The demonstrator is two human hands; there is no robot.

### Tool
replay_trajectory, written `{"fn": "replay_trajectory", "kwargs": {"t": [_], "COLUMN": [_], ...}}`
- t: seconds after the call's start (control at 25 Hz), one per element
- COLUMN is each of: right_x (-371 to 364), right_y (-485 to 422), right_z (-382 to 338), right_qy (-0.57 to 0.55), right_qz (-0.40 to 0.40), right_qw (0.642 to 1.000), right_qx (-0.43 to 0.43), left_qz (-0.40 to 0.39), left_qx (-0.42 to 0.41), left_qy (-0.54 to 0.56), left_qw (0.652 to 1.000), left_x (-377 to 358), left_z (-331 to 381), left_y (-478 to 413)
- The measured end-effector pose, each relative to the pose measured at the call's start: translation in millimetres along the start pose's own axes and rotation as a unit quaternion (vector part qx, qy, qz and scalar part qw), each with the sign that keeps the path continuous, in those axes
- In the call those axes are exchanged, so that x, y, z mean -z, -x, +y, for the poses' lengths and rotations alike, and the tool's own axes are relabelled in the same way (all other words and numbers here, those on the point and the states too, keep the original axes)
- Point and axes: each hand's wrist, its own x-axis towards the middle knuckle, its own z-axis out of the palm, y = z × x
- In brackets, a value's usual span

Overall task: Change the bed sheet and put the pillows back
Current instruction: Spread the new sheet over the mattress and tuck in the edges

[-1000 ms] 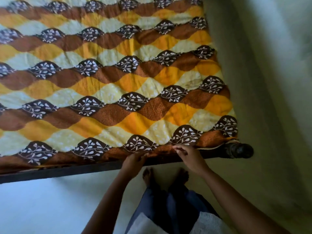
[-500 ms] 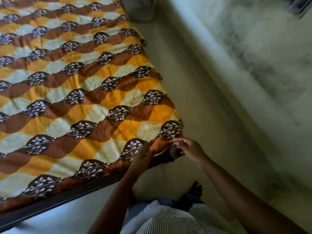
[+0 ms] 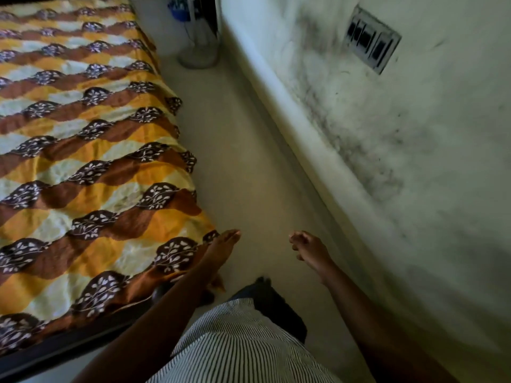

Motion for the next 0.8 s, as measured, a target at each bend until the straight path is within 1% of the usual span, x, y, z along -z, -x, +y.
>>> {"fn": "replay_trajectory", "kwargs": {"t": [0.04,0.08,0.12,0.2,0.28,0.36,0.4,0.48,0.56,0.6,0.68,0.8], "right_x": [11,19,25,38,47,49,46,33,16,5,-15,-34], "right_y": [-19,-37,-54,-95,-131,-160,-172,-190,-202,-206,-213,-228], "right_z": [-4,-10,-18,-38,-67,-99,-114,-141,-161,-171,-186,-197], "right_qy": [0.001,0.001,0.002,0.022,0.066,0.115,0.136,0.155,0.166,0.179,0.213,0.223], "right_qz": [-0.003,-0.008,-0.016,-0.043,-0.091,-0.168,-0.2,-0.256,-0.319,-0.348,-0.399,-0.461], "right_qw": [1.0,1.0,1.0,0.997,0.99,0.97,0.958,0.936,0.911,0.896,0.86,0.828], "right_qx": [0.007,0.014,0.024,0.054,0.089,0.132,0.154,0.185,0.202,0.212,0.237,0.23], "left_qz": [0.003,0.002,-0.003,0.012,0.083,0.165,0.194,0.272,0.34,0.373,0.453,0.525], "left_qx": [-0.007,-0.001,0.015,0.032,0.04,0.051,0.059,0.082,0.101,0.115,0.138,0.148], "left_qy": [-0.014,-0.006,0.022,0.089,0.123,0.189,0.224,0.271,0.281,0.296,0.352,0.408], "left_qw": [1.0,1.0,1.0,0.995,0.988,0.967,0.953,0.92,0.892,0.872,0.807,0.732], "left_x": [-5,-9,-11,-16,-17,-14,-13,-11,-20,-25,-40,-70], "left_z": [7,12,15,22,35,46,51,49,40,36,29,30], "left_y": [-16,-30,-41,-67,-82,-88,-86,-80,-73,-68,-62,-72]}}
